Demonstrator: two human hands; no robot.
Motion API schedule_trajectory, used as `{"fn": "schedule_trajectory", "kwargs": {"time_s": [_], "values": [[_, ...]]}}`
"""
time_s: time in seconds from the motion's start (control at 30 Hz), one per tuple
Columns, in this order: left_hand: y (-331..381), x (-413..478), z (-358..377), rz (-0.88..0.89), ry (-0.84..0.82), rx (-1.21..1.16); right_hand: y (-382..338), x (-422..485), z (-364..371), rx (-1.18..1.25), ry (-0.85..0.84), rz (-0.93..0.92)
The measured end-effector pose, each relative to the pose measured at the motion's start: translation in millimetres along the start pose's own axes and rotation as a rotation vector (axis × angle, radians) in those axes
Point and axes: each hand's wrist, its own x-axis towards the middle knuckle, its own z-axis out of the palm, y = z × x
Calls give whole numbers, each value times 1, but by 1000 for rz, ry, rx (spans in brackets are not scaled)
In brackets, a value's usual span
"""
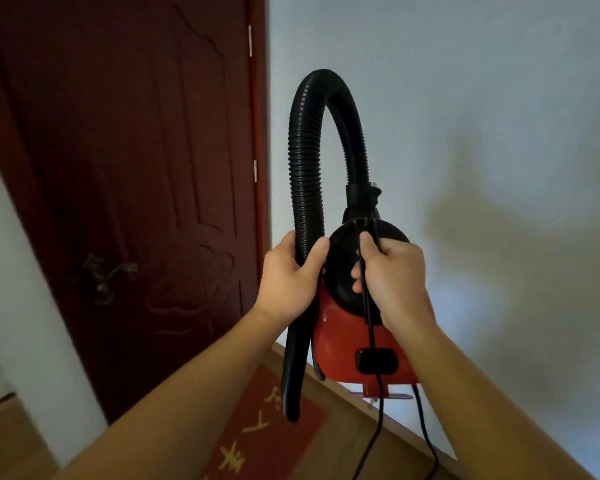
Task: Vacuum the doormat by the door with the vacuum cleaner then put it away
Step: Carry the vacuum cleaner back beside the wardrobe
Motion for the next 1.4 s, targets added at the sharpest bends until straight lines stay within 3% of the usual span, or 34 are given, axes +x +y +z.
{"fn": "schedule_trajectory", "kwargs": {"time_s": [0.37, 0.9, 1.17, 1.4], "values": [[23, -40, -144, 45, 247, 257, -48, -58, 106, 158, -308, -40], [90, -177, -471, -42, 581, 516, -179, -298, 329, 415, -659, -42], [120, -221, -590, -60, 733, 632, -237, -382, 421, 513, -922, 72], [119, -234, -681, -87, 897, 753, -271, -426, 511, 569, -1089, 34]]}}
